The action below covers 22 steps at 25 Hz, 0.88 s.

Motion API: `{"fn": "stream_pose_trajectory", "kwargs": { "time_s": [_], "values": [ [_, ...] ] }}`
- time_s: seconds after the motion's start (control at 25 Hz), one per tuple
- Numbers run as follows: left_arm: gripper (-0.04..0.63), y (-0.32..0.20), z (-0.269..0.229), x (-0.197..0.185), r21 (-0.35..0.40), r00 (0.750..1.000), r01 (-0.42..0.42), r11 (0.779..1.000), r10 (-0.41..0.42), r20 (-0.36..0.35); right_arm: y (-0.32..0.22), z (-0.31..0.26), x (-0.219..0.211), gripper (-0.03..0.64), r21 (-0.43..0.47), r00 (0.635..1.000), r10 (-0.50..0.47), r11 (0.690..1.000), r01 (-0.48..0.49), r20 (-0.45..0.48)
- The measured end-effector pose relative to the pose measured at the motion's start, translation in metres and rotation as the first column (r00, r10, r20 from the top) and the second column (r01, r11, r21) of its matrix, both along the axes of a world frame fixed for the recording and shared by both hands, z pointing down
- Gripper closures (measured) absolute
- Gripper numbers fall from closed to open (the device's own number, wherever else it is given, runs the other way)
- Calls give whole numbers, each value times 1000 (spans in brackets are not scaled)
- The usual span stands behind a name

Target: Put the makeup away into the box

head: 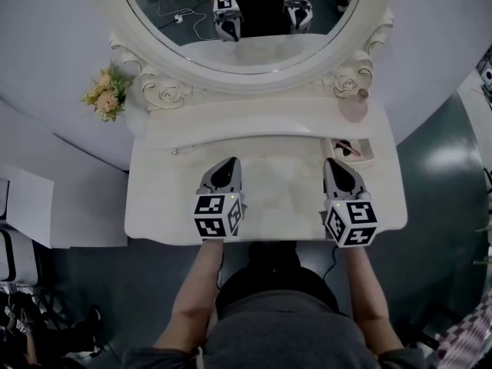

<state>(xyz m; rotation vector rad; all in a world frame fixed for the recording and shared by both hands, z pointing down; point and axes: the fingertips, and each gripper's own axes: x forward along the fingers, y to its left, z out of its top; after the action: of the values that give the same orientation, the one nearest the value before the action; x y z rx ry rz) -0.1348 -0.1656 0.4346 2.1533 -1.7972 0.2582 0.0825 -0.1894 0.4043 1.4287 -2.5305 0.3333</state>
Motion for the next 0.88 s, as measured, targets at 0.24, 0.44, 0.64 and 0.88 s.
{"fn": "stream_pose_trajectory", "kwargs": {
  "time_s": [0.24,0.44,0.64,0.88],
  "values": [
    [589,14,-3,-18,5,999,37,999,-37,-2,10,-7,-10,612,34,1000,-13,999,12,24],
    [589,22,-6,-29,13,998,56,998,-56,-8,17,-8,-15,614,43,999,-13,999,11,31],
    [589,29,-6,-36,15,997,69,997,-69,-23,21,-8,-17,614,44,999,-10,999,8,35],
    [589,32,-6,-40,15,997,73,997,-73,-23,24,-9,-18,614,45,999,-4,999,2,37]
  ]
}}
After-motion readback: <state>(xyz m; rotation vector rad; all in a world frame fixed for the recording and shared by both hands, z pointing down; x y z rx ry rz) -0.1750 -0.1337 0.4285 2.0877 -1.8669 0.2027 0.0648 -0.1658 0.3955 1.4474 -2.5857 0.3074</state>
